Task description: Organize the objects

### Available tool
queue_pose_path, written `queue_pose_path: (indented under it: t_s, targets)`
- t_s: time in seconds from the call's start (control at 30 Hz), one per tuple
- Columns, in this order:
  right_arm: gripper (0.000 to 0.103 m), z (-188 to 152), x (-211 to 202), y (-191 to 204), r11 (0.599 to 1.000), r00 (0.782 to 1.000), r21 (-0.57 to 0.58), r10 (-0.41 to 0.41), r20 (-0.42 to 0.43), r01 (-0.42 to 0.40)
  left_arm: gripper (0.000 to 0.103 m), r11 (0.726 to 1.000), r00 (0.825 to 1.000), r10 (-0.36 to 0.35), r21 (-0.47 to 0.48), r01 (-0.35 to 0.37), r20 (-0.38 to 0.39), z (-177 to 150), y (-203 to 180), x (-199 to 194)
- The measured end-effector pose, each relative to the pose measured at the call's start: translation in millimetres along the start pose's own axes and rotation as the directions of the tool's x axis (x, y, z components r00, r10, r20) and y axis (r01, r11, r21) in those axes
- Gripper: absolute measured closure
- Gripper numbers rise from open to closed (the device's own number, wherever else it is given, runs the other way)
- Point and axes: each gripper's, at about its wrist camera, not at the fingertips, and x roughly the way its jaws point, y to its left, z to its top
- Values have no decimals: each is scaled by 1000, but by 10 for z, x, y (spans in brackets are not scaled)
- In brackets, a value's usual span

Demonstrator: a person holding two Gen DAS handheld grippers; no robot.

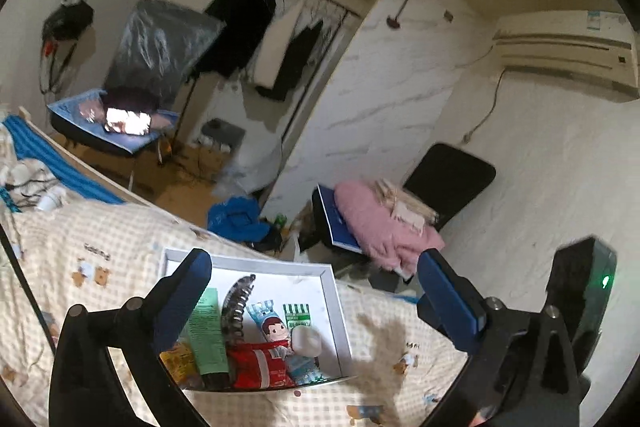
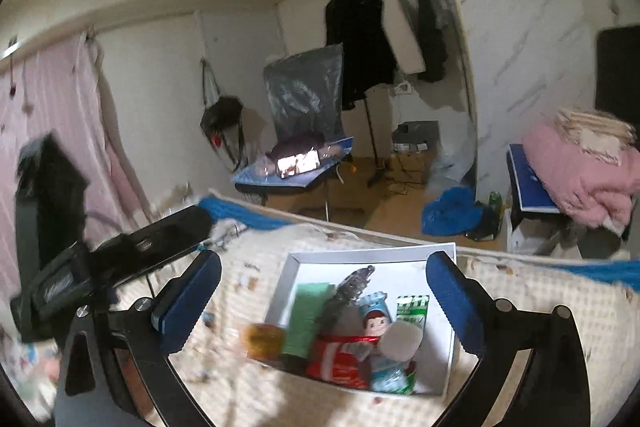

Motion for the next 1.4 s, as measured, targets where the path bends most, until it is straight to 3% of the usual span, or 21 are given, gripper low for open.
queue_pose_path:
  t_s: [0.13,0.27,0.4,0.53,0.8,0.97,1.07,1.23,1.33,1.4]
  targets:
    - [0,-166,-106,34,993,1000,120,2,22,-5,0,999,996,41,3,-41,-82,-75,-23,-148]
    - [0,-278,-113,-22,991,999,130,-40,-3,40,0,996,990,84,28,-82,-115,-292,38,-218]
    - [0,-401,-114,-184,981,997,178,-72,4,70,0,987,977,155,75,-145,-148,-482,125,-109]
    - [0,-544,-72,-361,971,995,219,-97,3,94,0,983,969,177,80,-165,-173,-694,259,84]
    - [0,-870,199,-416,988,999,150,-46,-20,48,0,975,939,217,100,-197,-267,-1050,572,475]
    - [0,-1032,435,-495,988,995,149,-26,-101,40,0,975,917,222,84,-206,-332,-1184,683,638]
    - [0,-1065,502,-556,981,991,193,11,-137,15,0,973,913,229,93,-210,-336,-1215,670,638]
    - [0,-1042,419,-605,972,993,234,26,-115,1,0,971,912,240,64,-232,-333,-1198,673,624]
    - [0,-1041,409,-603,971,993,238,27,-113,1,0,973,921,228,31,-230,-317,-1184,714,594]
    - [0,-1043,417,-601,971,993,239,30,-115,-1,0,965,921,257,38,-258,-292,-1176,722,573]
